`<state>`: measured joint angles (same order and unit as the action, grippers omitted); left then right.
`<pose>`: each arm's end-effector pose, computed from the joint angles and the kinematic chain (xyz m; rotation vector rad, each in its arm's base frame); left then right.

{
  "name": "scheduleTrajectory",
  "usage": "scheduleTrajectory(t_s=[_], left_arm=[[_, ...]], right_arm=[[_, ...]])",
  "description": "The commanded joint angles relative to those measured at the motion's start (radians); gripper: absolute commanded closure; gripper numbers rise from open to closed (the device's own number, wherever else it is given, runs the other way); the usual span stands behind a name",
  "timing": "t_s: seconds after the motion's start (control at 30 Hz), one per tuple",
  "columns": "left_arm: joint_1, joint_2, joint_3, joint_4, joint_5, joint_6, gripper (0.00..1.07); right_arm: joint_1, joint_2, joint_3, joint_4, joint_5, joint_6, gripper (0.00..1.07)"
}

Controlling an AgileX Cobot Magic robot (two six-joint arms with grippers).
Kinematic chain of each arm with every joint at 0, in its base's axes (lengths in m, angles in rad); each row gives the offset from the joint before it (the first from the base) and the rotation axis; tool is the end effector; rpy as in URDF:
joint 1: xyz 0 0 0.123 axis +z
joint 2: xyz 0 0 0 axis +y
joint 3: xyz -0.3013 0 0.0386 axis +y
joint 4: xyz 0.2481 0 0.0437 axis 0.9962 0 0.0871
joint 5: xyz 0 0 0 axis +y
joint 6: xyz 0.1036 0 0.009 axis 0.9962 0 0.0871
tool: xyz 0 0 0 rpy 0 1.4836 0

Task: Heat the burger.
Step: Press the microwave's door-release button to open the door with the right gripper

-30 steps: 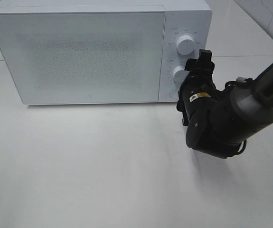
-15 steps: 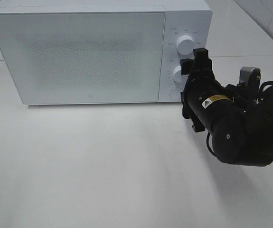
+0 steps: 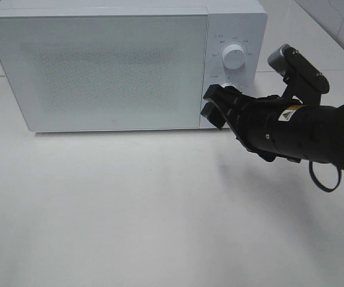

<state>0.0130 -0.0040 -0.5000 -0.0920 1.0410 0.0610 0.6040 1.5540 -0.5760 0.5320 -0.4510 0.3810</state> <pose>-0.0118 -0.0084 0.2735 0.0518 2.0171 -0.0627 0.2580 0.1501 0.1953 0.4192 2.0817 0.6725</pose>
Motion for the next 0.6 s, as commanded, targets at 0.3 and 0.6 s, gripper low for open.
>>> scheduleTrajectory(t_s=[0.3,0.6], left_arm=[[0.003,-0.023,0.003,0.000,-0.002,0.000,0.06],[0.003,-0.023,0.003,0.000,-0.002,0.000,0.06]], right_arm=[[-0.150,-0.157,0.003,-0.212,0.459,-0.260,0.31],[-0.172,-0.277,-0.103,-0.501,0.927,-0.254,0.31]])
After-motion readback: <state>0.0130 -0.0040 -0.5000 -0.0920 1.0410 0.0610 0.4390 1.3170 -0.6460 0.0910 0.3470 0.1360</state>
